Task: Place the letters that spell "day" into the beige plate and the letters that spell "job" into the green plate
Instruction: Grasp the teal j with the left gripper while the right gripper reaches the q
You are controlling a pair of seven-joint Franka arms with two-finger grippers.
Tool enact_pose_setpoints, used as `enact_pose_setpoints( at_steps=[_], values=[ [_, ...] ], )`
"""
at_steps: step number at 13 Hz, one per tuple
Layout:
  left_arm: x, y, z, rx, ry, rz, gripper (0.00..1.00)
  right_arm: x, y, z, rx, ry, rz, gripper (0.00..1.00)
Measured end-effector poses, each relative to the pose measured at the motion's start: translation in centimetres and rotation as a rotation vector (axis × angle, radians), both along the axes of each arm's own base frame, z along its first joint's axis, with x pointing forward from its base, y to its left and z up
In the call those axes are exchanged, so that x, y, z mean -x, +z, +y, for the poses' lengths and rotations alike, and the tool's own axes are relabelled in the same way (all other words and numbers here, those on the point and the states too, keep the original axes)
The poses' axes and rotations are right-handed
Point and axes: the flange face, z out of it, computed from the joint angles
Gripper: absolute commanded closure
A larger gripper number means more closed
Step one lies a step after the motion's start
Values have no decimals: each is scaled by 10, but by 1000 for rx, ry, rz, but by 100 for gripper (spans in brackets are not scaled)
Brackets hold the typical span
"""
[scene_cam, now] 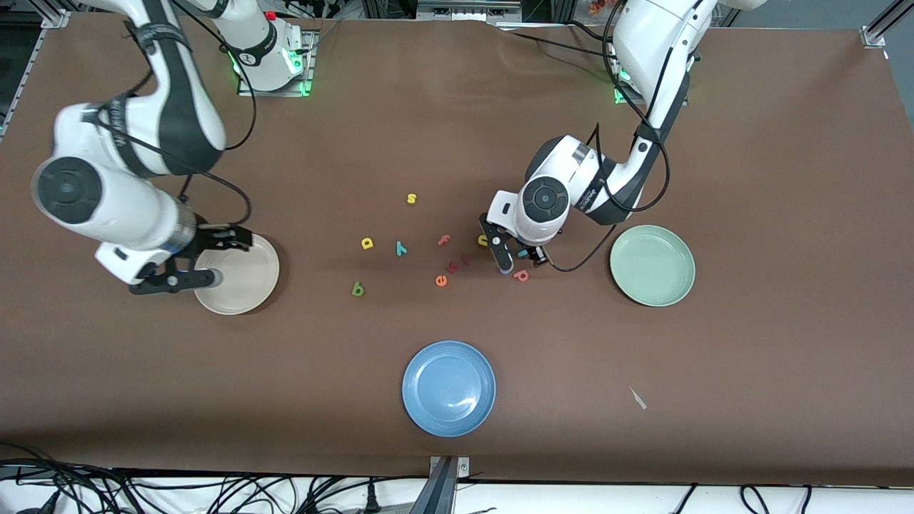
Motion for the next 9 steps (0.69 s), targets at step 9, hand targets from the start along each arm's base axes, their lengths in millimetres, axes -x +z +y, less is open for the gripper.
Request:
enact_pose_setpoints(
  at_steps=[9],
  values=[
    [-4,-14,0,-9,-42,-60,47,9,-98,143,-113,-308,-74,0]
  ],
)
